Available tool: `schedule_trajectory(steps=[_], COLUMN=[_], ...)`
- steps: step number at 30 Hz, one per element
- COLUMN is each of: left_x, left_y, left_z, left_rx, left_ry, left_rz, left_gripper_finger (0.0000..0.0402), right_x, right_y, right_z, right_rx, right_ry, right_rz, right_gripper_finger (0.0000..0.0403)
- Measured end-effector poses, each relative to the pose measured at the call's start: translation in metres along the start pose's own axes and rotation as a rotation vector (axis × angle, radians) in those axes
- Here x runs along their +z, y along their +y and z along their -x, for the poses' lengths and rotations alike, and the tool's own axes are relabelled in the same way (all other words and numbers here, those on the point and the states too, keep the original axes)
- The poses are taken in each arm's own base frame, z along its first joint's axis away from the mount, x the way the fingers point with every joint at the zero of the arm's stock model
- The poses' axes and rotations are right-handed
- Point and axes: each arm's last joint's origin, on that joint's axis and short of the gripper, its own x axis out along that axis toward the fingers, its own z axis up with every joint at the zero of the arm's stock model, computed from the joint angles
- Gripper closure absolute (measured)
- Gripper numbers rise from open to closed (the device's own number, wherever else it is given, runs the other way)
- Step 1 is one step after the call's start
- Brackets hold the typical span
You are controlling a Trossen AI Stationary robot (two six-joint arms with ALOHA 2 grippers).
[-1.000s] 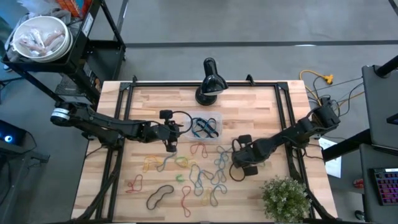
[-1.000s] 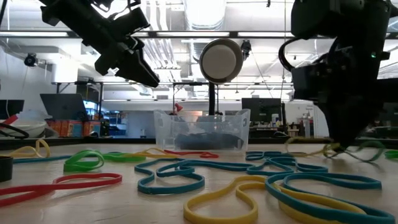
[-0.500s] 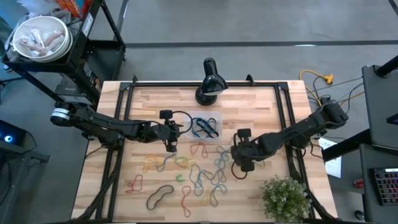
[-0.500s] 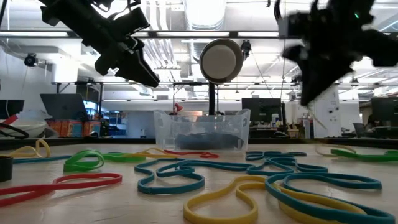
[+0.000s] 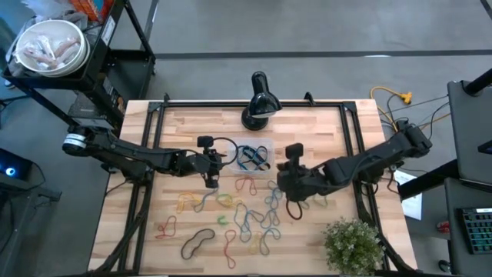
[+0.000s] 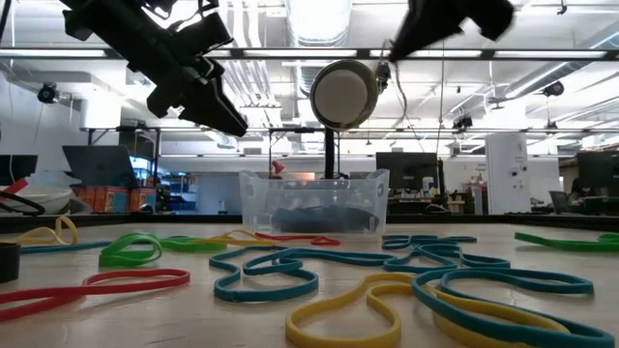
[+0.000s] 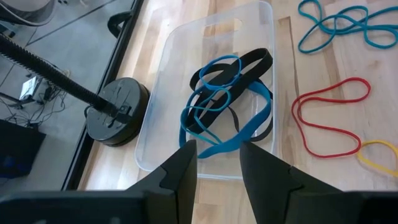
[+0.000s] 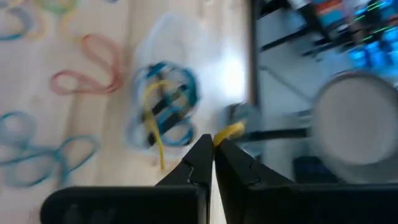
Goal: Pick and place rubber bands into bin
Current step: Put the yellow rubber band into the transparent bin
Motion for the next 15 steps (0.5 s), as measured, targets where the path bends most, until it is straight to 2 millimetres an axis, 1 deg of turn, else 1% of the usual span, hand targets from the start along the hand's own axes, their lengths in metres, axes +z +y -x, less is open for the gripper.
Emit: schedule_trajectory(steps=[3,7,11,15], left_x=[0.000,0.000,0.000,0.000], left_y=[0.000,0.000,0.000,0.000], left_z=[0.000,0.000,0.000,0.000], left_rx=[0.000,0.000,0.000,0.000], left_ry=[0.000,0.000,0.000,0.000], left_rz=[0.000,0.000,0.000,0.000], left_gripper_finger=[0.0295,0.0294,0.0294,0.0295], right_x=[0.009,0.017,0.018,0.014], right_y=[-0.011,-0.025,-0.038,-0.050], right_z=[0.000,-0.007,-0.017,-0.032], right_rx=[-0.039,-0.094,-0.123,-0.095], right_ry=[-0.041,-0.082,-0.086,-0.085], right_rz=[0.016,0.017,0.003,-0.050], right_gripper_finger=[0.0394,0.0394,0.0394,0.0394])
